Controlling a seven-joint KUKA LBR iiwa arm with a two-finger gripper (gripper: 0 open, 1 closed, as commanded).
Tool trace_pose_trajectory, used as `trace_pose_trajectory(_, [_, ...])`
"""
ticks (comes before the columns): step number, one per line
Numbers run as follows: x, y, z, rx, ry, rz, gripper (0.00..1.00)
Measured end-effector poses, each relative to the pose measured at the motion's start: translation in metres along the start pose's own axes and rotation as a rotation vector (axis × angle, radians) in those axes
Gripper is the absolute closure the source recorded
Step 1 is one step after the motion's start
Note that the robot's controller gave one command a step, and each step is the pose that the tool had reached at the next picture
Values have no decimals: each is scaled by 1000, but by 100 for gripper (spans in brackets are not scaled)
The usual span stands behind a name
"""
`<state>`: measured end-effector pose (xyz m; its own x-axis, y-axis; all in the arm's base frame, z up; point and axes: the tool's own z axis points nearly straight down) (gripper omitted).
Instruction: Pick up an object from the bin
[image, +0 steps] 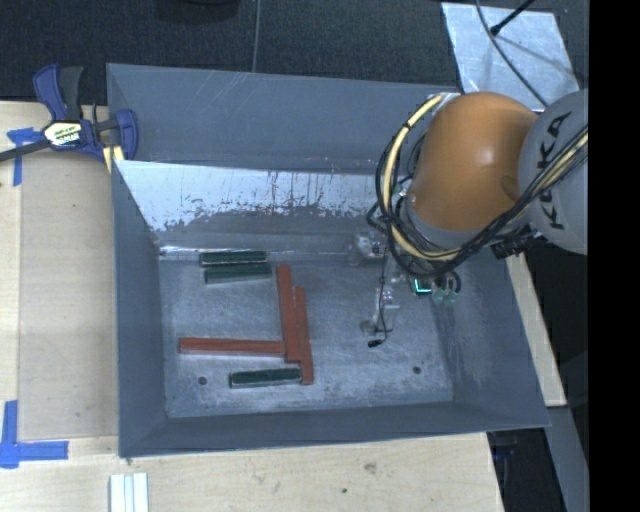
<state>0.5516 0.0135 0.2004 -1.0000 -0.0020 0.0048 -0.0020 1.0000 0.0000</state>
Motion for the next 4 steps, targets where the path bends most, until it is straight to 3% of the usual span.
trace_pose_trajectory(1, [-25, 52, 57, 0, -6, -283, 0])
trace_pose_trajectory(2, [22, 108, 129, 1, -3, -544, 0])
trace_pose_trajectory(3, [20, 108, 127, 1, -13, -539, 100])
trace_pose_trajectory(4, [11, 127, -26, 3, -15, -865, 100])
